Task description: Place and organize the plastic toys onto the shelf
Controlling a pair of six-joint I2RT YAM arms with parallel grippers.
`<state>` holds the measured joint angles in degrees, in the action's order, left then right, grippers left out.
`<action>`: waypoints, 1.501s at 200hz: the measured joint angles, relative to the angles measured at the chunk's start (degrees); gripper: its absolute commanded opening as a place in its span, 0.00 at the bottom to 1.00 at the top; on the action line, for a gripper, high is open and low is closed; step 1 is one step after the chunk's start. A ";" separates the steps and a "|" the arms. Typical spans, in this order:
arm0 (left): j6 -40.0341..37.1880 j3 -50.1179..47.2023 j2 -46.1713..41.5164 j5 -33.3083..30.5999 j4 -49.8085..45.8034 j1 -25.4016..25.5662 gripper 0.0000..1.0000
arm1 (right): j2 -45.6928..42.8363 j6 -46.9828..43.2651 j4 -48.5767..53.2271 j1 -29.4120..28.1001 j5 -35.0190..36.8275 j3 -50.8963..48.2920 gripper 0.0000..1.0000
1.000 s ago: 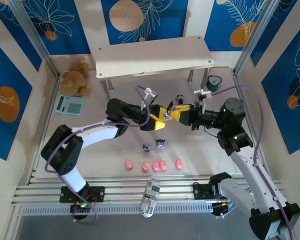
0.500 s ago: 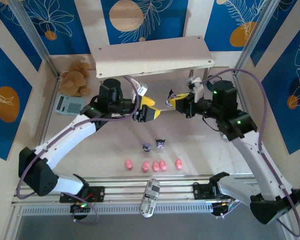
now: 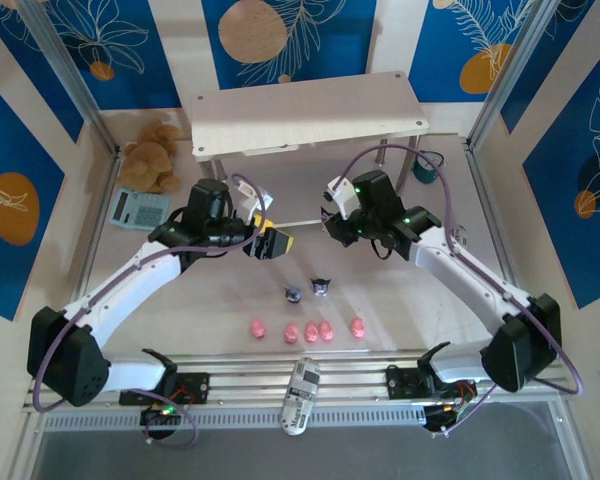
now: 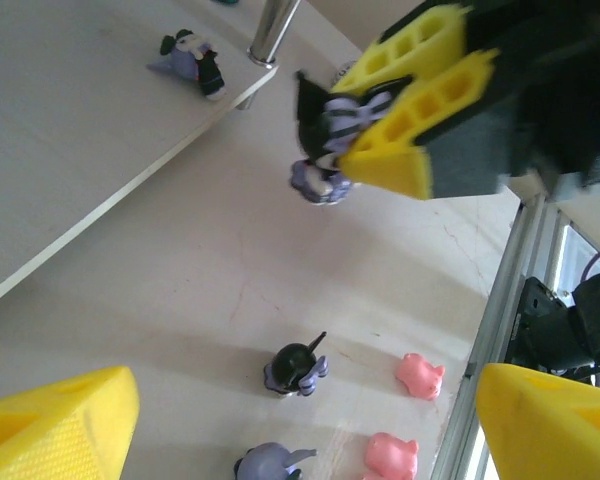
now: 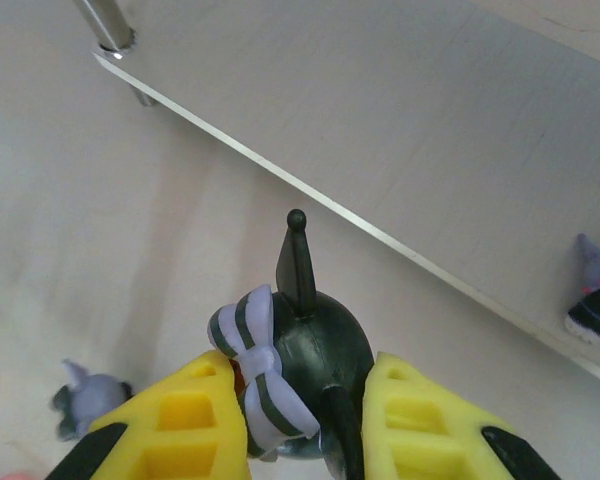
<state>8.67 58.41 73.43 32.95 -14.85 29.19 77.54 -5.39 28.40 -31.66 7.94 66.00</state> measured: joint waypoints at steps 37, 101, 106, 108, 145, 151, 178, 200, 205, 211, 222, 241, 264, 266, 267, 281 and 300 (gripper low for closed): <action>0.33 -4.02 -1.66 0.26 3.10 -0.61 0.88 | 5.68 -3.17 -9.84 1.73 -1.25 -3.54 0.00; -0.96 -6.97 -0.68 -0.96 6.88 -1.27 0.89 | 12.63 -2.89 -21.68 7.37 -5.20 -4.94 0.00; -1.16 -7.08 -0.37 -1.25 7.50 -1.42 0.89 | 13.11 -2.91 -22.05 7.37 -5.31 -4.94 0.00; -1.16 -7.15 -0.24 -1.36 7.63 -1.49 0.89 | 13.27 -2.91 -22.14 7.37 -5.38 -4.94 0.00; -1.27 -7.67 3.39 -2.71 12.28 -2.75 0.89 | 16.68 -3.15 -23.28 7.37 -5.38 -3.56 0.00; -1.16 -7.67 4.07 -2.89 12.98 -2.84 0.89 | 17.14 -3.17 -23.30 7.39 -5.35 -3.15 0.00; -0.61 -7.67 7.04 -3.61 16.20 -3.10 0.89 | 18.40 -3.56 -24.28 7.69 -5.16 -1.90 0.00; 0.13 -7.67 9.05 -4.15 18.71 -3.37 0.89 | 19.08 -3.58 -24.68 8.17 -5.16 -1.38 0.00; 0.28 -7.67 9.51 -4.20 19.26 -3.48 0.89 | 19.30 -3.58 -24.70 8.33 -5.18 -1.27 0.00; 0.48 -7.67 10.05 -4.50 19.85 -3.61 0.89 | 19.56 -3.58 -24.74 8.46 -5.18 -1.14 0.00; 0.90 -7.67 11.04 -4.83 20.87 -3.91 0.89 | 20.09 -3.58 -24.81 8.72 -5.22 -0.94 0.00; 1.60 -7.67 11.89 -5.22 22.18 -4.68 0.89 | 20.68 -3.58 -24.98 9.09 -5.44 -0.81 0.00; 1.97 -7.67 12.04 -5.66 23.34 -5.97 0.89 | 21.07 -3.58 -25.24 9.44 -6.01 -0.74 0.00; 1.97 -7.67 12.04 -5.66 23.43 -6.10 0.89 | 21.07 -3.58 -25.27 9.46 -6.03 -0.74 0.00; 1.97 -7.67 12.04 -5.68 23.45 -6.14 0.89 | 21.07 -3.58 -25.29 9.49 -6.03 -0.74 0.00; 1.97 -7.67 12.04 -5.84 23.85 -6.97 0.89 | 21.29 -3.58 -25.59 9.73 -6.51 -0.74 0.00; 1.95 -7.67 12.04 -5.99 23.91 -7.85 0.89 | 21.59 -3.58 -25.99 10.12 -6.95 -0.74 0.00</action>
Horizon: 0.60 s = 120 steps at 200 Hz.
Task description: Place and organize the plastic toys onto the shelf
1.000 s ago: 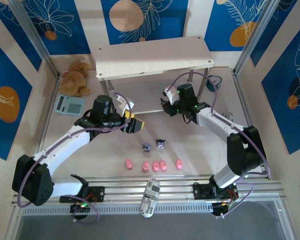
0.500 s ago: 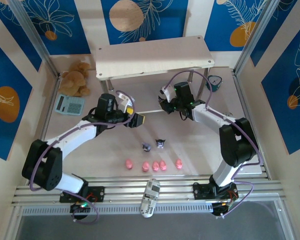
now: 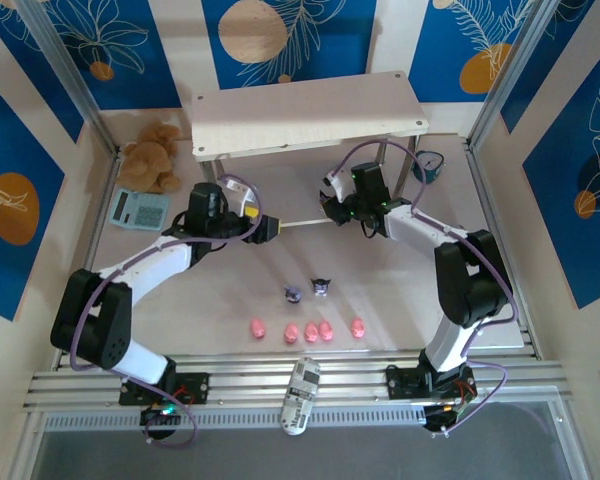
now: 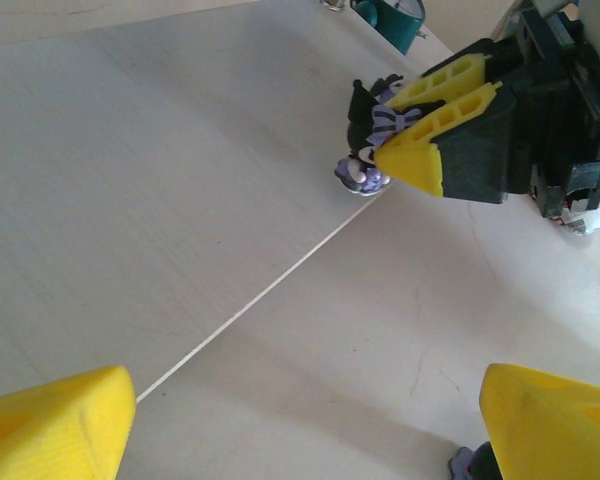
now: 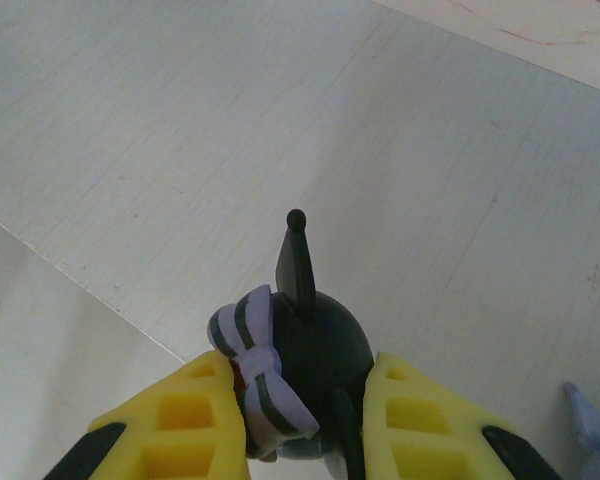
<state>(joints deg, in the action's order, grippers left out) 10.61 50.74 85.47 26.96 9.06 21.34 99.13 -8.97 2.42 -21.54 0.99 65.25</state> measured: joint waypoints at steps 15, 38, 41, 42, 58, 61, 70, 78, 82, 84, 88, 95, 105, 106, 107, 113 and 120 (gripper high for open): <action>0.00 0.00 0.04 -0.04 0.00 -0.57 0.89 | 0.37 0.02 -0.39 0.31 -0.22 0.00 0.00; 0.00 0.20 0.59 -0.04 -0.02 -1.20 0.89 | 0.87 0.00 -0.94 0.59 -0.66 0.02 0.00; -0.02 0.24 0.72 -0.04 -0.02 -1.22 0.89 | 0.92 0.00 -1.05 0.59 -0.66 0.00 0.00; -0.02 0.26 0.81 -0.04 0.00 -1.25 0.89 | 0.96 0.00 -1.11 0.59 -0.68 0.00 0.00; 0.00 0.48 1.51 -0.02 -0.02 -1.36 0.89 | 1.33 0.02 -1.88 0.59 -1.09 0.02 0.00; 0.00 0.52 1.62 0.00 -0.02 -1.36 0.89 | 1.42 0.02 -1.97 0.59 -1.09 0.02 0.00; 0.02 0.55 1.95 0.00 0.13 -1.36 0.89 | 1.64 0.00 -2.23 0.59 -1.29 0.02 0.00; 0.02 0.55 2.14 0.02 0.17 -1.36 0.89 | 1.95 0.00 -2.47 0.59 -1.44 0.02 0.00; 0.04 0.55 2.16 0.02 0.20 -1.36 0.89 | 2.10 0.00 -2.51 0.59 -1.49 0.11 0.00; 0.04 0.55 2.19 0.02 0.20 -1.36 0.89 | 2.25 -0.02 -2.51 0.59 -1.51 0.20 0.00; 0.07 0.55 2.23 0.02 0.22 -1.36 0.90 | 2.43 0.00 -2.54 0.59 -1.51 0.33 0.00; 0.24 0.57 2.23 0.07 0.42 -1.36 0.90 | 2.84 -0.04 -2.84 0.59 -1.53 0.50 0.00; 0.44 0.59 2.25 0.24 0.70 -1.36 0.90 | 3.28 -0.22 -3.19 0.57 -1.49 0.66 0.00; 0.44 0.57 2.25 0.24 0.74 -1.36 0.90 | 3.34 -0.24 -3.26 0.57 -1.51 0.66 0.00; 0.46 0.57 2.25 0.28 0.76 -1.36 0.90 | 3.34 -0.24 -3.26 0.57 -1.49 0.66 0.00; 0.48 0.59 2.25 0.42 0.85 -1.36 0.90 | 3.43 -0.42 -3.48 0.57 -1.49 0.66 0.00; 0.55 0.59 2.25 0.46 0.92 -1.36 0.90 | 3.43 -0.59 -3.72 0.57 -1.46 0.66 0.00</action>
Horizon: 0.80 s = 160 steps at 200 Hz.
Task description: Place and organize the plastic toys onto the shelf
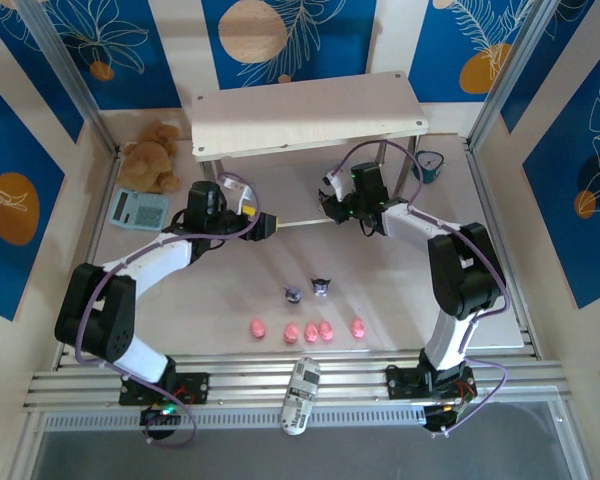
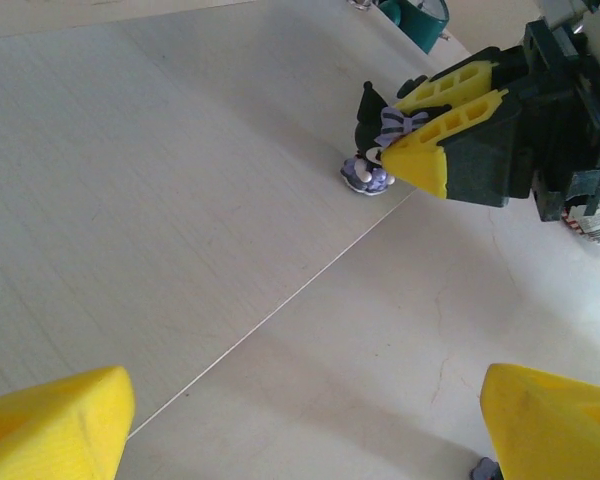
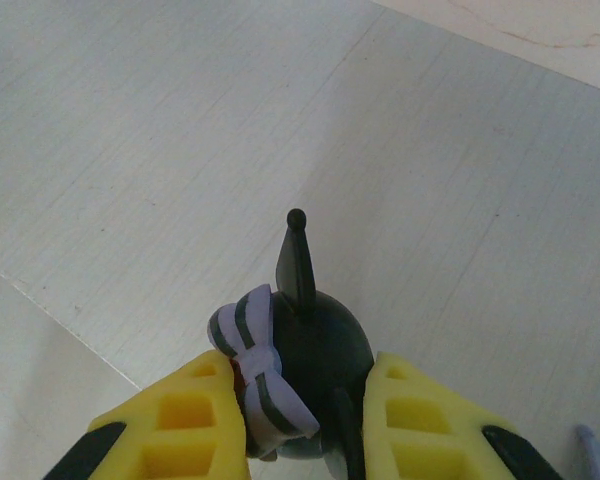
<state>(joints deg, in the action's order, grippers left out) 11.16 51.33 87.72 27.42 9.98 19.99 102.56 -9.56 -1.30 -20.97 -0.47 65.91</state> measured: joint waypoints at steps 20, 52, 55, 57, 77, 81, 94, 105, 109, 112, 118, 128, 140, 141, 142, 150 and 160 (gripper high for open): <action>0.35 0.02 0.00 0.17 0.13 0.00 0.90 | 0.00 -0.26 -1.11 -0.07 0.07 0.00 0.00; 0.37 0.04 0.00 0.24 0.13 0.00 0.90 | 0.39 -0.87 -2.47 -0.70 0.61 0.00 0.02; 0.37 0.04 0.00 0.31 0.13 0.00 0.90 | 0.48 -0.90 -2.56 -0.76 0.68 0.00 0.02; 0.37 0.04 0.00 0.35 0.13 0.00 0.90 | 0.59 -0.90 -2.58 -0.79 0.68 0.00 0.02; 0.35 0.04 0.00 0.59 0.11 0.00 0.90 | 1.42 -1.01 -3.26 -0.90 0.90 0.09 0.02; 0.35 0.04 0.00 0.59 0.11 0.00 0.90 | 1.51 -1.07 -3.39 -0.96 1.03 0.11 0.02; 0.35 0.04 0.00 0.59 0.09 0.00 0.91 | 1.60 -1.09 -3.69 -1.07 1.14 0.11 0.02; 0.33 0.04 0.00 0.59 0.09 0.00 0.91 | 1.60 -1.09 -3.69 -1.09 1.20 0.11 0.03; 0.35 0.04 0.00 0.59 0.09 0.00 0.92 | 1.60 -1.11 -3.67 -1.09 1.20 0.11 0.03; 0.33 0.04 0.00 0.59 0.09 0.00 0.92 | 1.60 -1.11 -3.67 -1.09 1.20 0.11 0.03; 0.33 0.04 0.00 0.59 0.07 0.00 0.92 | 1.60 -1.11 -3.65 -1.09 1.25 0.11 0.04; 0.33 0.04 0.00 0.59 0.07 0.00 0.92 | 1.60 -1.18 -3.58 -1.11 1.31 0.15 0.05; 0.35 0.04 -0.02 0.59 0.07 0.00 0.92 | 1.62 -1.51 -3.04 -1.33 1.53 0.46 0.06; 0.35 0.04 -0.02 0.61 0.07 0.00 0.92 | 1.62 -1.53 -2.95 -1.36 1.55 0.48 0.06; 0.35 0.04 -0.02 0.61 0.07 0.00 0.92 | 1.62 -1.51 -2.93 -1.40 1.55 0.52 0.07; 0.35 0.04 -0.02 0.61 0.07 0.00 0.92 | 1.64 -1.77 -2.45 -1.49 1.75 0.76 0.07; 0.33 0.04 -0.02 0.61 0.07 0.00 0.92 | 1.70 -2.14 -1.97 -1.64 2.01 1.07 0.08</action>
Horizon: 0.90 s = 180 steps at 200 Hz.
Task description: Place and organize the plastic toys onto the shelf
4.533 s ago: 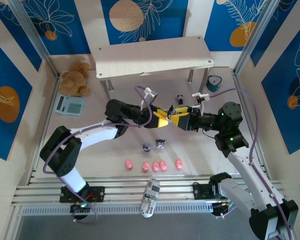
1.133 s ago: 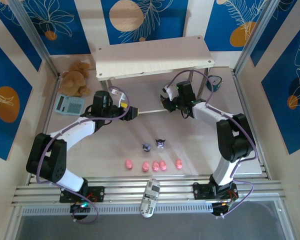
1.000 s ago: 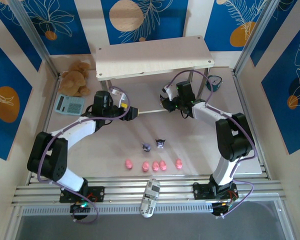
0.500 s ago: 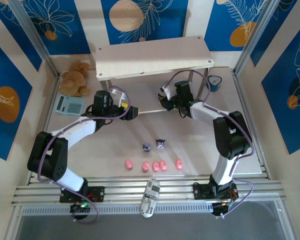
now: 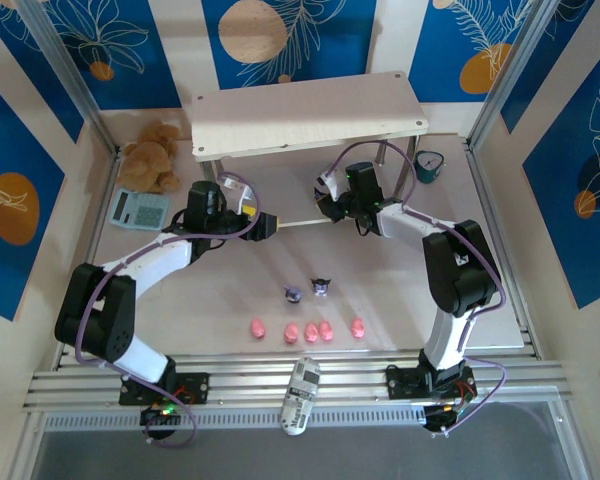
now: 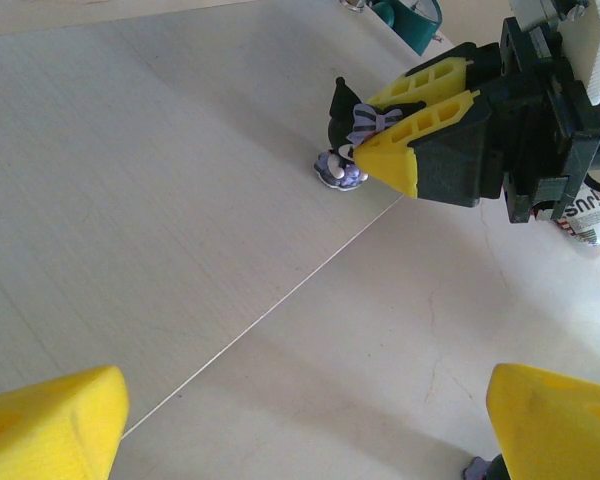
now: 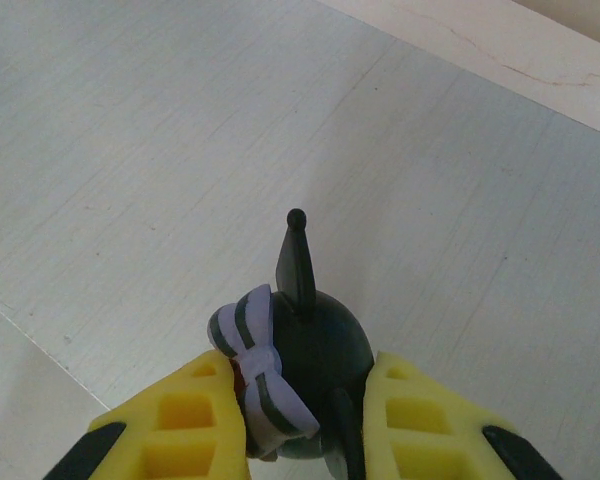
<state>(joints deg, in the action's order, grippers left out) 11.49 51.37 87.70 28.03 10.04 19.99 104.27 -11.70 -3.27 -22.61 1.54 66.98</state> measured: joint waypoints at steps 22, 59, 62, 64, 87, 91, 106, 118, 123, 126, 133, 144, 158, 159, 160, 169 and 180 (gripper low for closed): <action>0.02 0.00 -0.02 0.02 0.00 0.00 0.92 | 0.20 -0.48 0.68 -0.37 0.74 0.52 0.10; 0.02 0.00 -0.42 0.24 0.00 0.00 0.92 | 0.20 -0.68 1.36 -0.44 1.22 0.85 0.15; 0.02 0.00 -0.42 0.26 0.00 0.00 0.92 | 0.20 -0.68 1.38 -0.44 1.25 0.85 0.15; 0.00 0.00 -0.44 0.28 0.00 0.00 0.92 | 0.20 -0.68 1.38 -0.44 1.27 0.85 0.16; 0.00 0.00 -0.76 0.44 0.00 0.00 0.93 | 0.20 -0.68 1.77 -0.52 1.31 1.07 0.20; 0.00 0.00 -0.83 0.44 0.00 0.00 0.92 | 0.20 -0.66 1.84 -0.52 1.31 1.07 0.21; 0.00 0.00 -0.94 0.44 -0.02 0.00 0.92 | 0.20 -0.66 1.97 -0.52 1.31 1.09 0.22; 0.00 0.00 -0.96 0.44 -0.02 0.00 0.93 | 0.20 -0.66 2.03 -0.52 1.29 1.14 0.23; 0.00 0.00 -0.98 0.44 -0.02 0.00 0.92 | 0.20 -0.66 2.03 -0.52 1.29 1.14 0.23; 0.00 0.00 -0.98 0.44 -0.04 0.00 0.92 | 0.20 -0.66 2.03 -0.52 1.29 1.14 0.24; 0.00 0.00 -0.98 0.44 -0.11 0.00 0.92 | 0.20 -0.63 2.03 -0.52 1.29 1.14 0.25; 0.00 0.00 -0.98 0.44 -0.24 0.00 0.92 | 0.20 -0.63 2.05 -0.52 1.27 1.14 0.25; -0.02 0.00 -0.98 0.44 -0.24 0.00 0.92 | 0.20 -0.61 2.10 -0.52 1.27 1.14 0.25; -0.02 0.00 -0.98 0.44 -0.22 0.00 0.92 | 0.20 -0.61 2.10 -0.52 1.27 1.14 0.26; 0.00 0.00 -0.98 0.44 -0.22 0.00 0.93 | 0.20 -0.61 2.10 -0.52 1.27 1.14 0.26; -0.02 0.00 -0.98 0.46 -0.24 0.00 0.92 | 0.20 -0.61 2.10 -0.52 1.27 1.14 0.26; -0.02 0.00 -0.98 0.46 -0.24 0.00 0.92 | 0.20 -0.46 2.14 -0.50 1.25 1.14 0.28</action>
<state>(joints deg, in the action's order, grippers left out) 11.46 51.37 86.72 28.49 9.80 19.99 104.47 -12.16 -1.13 -23.11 2.79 68.12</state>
